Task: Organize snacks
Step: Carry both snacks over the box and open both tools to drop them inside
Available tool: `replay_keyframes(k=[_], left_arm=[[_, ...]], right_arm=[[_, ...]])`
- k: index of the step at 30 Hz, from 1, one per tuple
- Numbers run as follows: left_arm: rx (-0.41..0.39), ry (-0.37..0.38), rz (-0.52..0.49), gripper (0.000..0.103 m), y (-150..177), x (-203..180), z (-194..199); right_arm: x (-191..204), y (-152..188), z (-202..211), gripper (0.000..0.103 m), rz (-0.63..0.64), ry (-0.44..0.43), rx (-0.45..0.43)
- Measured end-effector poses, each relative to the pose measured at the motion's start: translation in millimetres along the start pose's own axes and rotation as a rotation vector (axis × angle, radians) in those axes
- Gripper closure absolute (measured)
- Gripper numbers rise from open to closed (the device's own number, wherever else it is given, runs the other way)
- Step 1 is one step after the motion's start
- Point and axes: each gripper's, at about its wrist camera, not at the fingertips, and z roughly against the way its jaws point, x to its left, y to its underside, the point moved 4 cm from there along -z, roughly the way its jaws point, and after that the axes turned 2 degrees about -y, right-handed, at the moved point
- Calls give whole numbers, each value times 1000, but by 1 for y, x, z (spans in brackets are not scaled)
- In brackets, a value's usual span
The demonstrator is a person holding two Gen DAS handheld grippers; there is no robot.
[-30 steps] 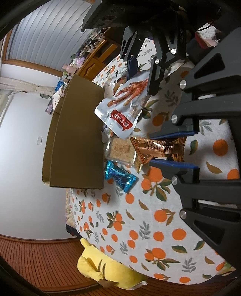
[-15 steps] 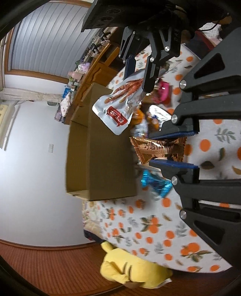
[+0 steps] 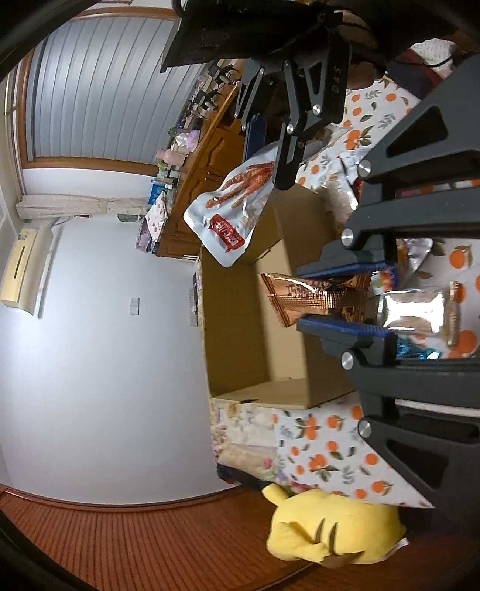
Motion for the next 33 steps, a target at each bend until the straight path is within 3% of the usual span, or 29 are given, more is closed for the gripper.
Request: replay_keyframes(k=[12, 23, 33], left_arm=[[16, -19, -36, 84, -37, -1, -37], [54, -43, -42, 83, -50, -3, -81], [109, -56, -37, 81, -47, 3, -112]], right_arm=[[-33, -21, -26, 49, -15, 50, 20], [-66, -36, -63, 48, -82, 82, 71], [-84, -29, -100, 47, -126, 84, 157]])
